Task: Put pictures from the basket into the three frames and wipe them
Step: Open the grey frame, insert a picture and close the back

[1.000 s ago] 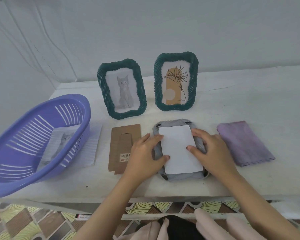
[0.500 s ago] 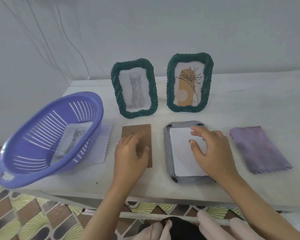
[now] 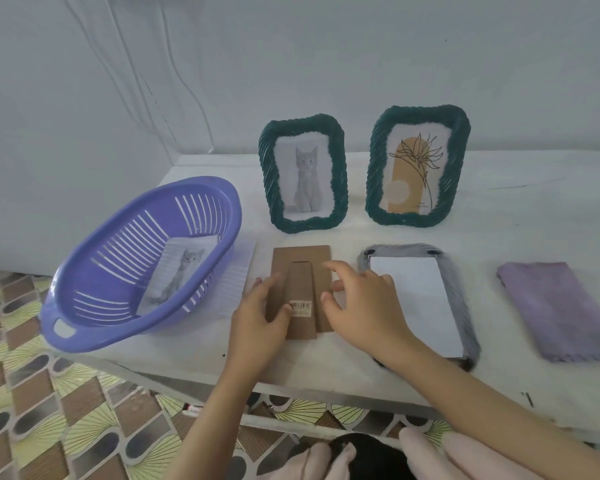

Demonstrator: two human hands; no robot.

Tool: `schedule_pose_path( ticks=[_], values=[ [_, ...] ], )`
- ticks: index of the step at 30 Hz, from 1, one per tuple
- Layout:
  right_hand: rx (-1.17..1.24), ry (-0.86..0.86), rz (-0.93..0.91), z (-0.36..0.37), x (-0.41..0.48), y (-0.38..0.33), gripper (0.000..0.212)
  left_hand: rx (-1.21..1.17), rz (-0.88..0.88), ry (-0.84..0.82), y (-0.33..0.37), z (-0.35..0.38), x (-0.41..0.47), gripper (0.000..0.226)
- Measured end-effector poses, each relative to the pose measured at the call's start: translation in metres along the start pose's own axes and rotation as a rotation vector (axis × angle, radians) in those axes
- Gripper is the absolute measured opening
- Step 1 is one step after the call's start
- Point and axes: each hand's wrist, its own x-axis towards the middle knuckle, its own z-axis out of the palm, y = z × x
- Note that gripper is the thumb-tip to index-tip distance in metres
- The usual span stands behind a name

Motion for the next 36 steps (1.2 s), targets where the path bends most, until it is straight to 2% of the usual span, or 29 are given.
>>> schedule_pose_path(
  ticks=[3, 7, 14, 18, 23, 30, 36],
  values=[
    [0.238, 0.032, 0.098, 0.001, -0.004, 0.002, 0.044, -0.188, -0.005, 0.049, 0.004, -0.004, 0.002, 0.044],
    [0.548, 0.109, 0.133, -0.006, -0.007, 0.000, 0.045, -0.372, -0.025, 0.077, 0.014, -0.007, 0.002, 0.046],
    [0.733, 0.225, 0.242, -0.033, -0.012, 0.019, 0.037, -0.522, -0.048, -0.005, 0.043, 0.006, 0.005, 0.036],
    [0.717, 0.265, 0.307, -0.053, -0.025, 0.041, 0.029, -0.524, 0.003, -0.117, 0.058, 0.027, 0.004, 0.038],
    [0.625, 0.323, 0.360, -0.076, -0.041, 0.069, 0.030, -0.351, 0.109, -0.195, 0.069, 0.054, 0.001, 0.041],
    [0.482, 0.278, 0.393, -0.081, -0.057, 0.095, 0.025, -0.077, 0.228, -0.206, 0.076, 0.078, -0.008, 0.048],
    [0.428, 0.215, 0.381, -0.079, -0.058, 0.103, 0.026, 0.011, 0.241, -0.204, 0.072, 0.082, -0.011, 0.050]
  ],
)
